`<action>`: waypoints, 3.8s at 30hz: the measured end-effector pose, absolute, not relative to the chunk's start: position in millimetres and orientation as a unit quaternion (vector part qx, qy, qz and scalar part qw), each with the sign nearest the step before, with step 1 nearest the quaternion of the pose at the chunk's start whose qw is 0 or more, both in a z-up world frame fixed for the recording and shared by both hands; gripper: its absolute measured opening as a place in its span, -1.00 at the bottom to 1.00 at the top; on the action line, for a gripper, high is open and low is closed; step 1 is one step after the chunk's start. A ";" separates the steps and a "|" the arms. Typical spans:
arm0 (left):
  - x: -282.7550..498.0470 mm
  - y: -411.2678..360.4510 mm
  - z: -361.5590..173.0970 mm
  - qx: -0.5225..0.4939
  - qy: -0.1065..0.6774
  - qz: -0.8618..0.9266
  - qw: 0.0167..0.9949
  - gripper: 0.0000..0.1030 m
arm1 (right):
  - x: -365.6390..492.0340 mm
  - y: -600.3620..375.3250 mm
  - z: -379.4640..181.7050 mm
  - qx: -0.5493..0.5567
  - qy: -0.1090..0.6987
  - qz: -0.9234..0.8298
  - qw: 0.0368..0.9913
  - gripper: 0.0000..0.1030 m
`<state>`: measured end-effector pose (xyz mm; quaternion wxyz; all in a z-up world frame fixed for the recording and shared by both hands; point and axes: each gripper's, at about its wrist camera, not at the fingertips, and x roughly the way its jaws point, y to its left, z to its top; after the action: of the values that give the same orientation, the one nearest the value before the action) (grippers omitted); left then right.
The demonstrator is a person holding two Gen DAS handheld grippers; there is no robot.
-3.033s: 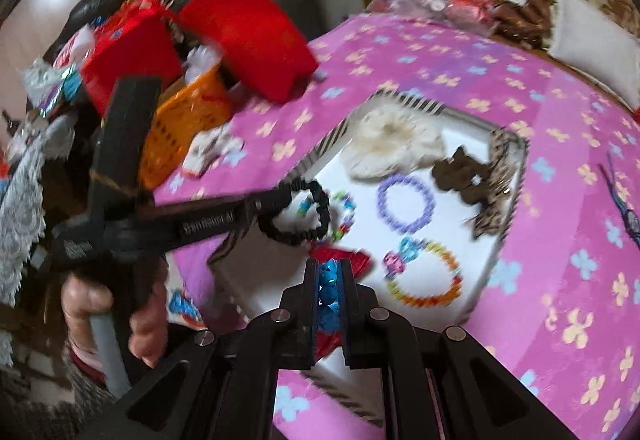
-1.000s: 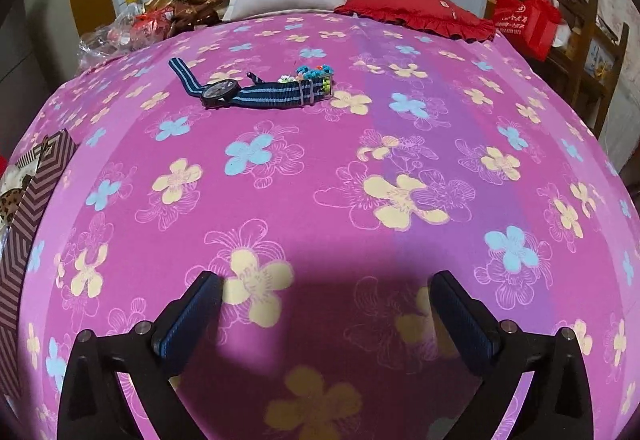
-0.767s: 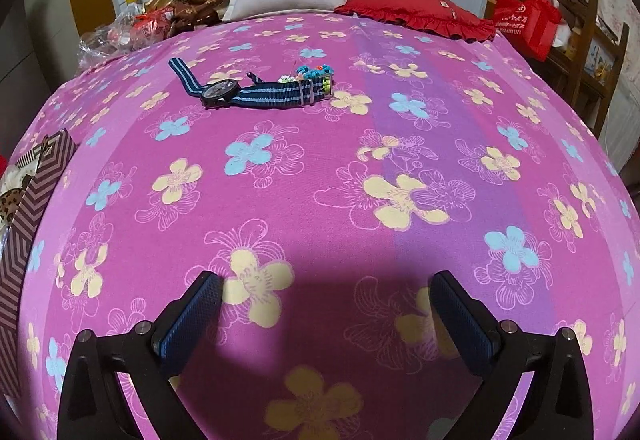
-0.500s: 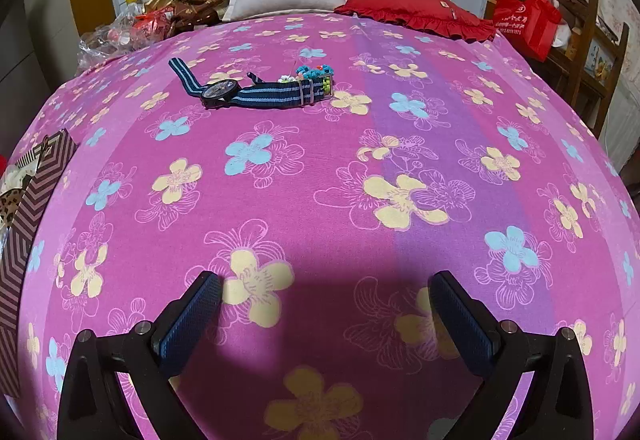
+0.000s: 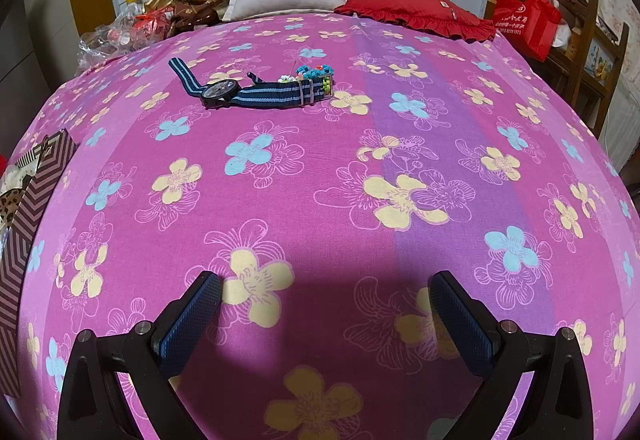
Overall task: Organize jewelry
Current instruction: 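Withdraw both tools from the tray and hold the right tool still, then move left tool to the blue-striped watch and grasp it, then lift the watch with left tool while right tool grasps multicolor beaded charm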
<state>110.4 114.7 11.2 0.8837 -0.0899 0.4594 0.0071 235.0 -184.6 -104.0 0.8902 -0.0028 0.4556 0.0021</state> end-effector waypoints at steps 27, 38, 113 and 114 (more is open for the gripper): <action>182.9 60.4 -44.0 -0.098 0.516 0.013 0.851 -0.05 | 221.1 -203.7 -99.8 0.049 0.440 0.072 0.894 1.00; 280.6 6.7 -37.7 -0.088 0.516 0.008 0.852 -0.05 | 202.4 -239.0 -93.1 0.175 0.398 0.066 0.898 0.43; 200.3 28.7 -87.0 -0.059 0.462 -0.120 0.877 -0.34 | 406.4 -180.0 -76.3 0.018 0.473 0.007 0.881 0.35; 199.9 29.0 -87.0 -0.061 0.462 -0.121 0.876 -0.34 | 414.0 -177.8 -79.3 0.015 0.476 0.003 0.879 0.29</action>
<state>199.9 29.0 -87.0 0.8764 -0.0608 0.4623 -0.1209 414.0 -177.8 -79.3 0.8791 0.0148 0.4763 0.0026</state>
